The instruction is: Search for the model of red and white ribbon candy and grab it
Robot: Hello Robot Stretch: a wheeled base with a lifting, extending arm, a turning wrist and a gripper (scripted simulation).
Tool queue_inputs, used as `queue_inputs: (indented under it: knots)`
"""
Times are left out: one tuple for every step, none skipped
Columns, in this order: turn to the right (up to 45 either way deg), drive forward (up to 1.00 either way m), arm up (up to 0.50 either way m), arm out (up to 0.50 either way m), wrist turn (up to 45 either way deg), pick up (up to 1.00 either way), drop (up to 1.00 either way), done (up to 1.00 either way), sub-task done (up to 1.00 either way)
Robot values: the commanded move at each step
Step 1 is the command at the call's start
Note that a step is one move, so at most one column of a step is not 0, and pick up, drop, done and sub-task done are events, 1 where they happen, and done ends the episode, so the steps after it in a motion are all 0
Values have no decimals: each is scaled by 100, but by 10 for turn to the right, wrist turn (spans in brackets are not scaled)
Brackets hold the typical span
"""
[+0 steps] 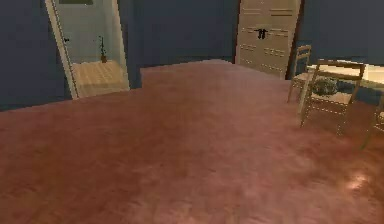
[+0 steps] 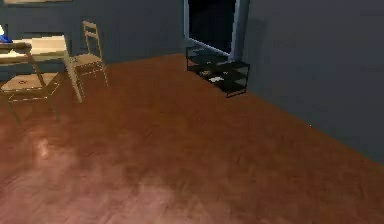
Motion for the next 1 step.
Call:
queue_inputs:
  knots:
    - [-450, 0, 0, 0, 0, 0, 0, 0, 0]
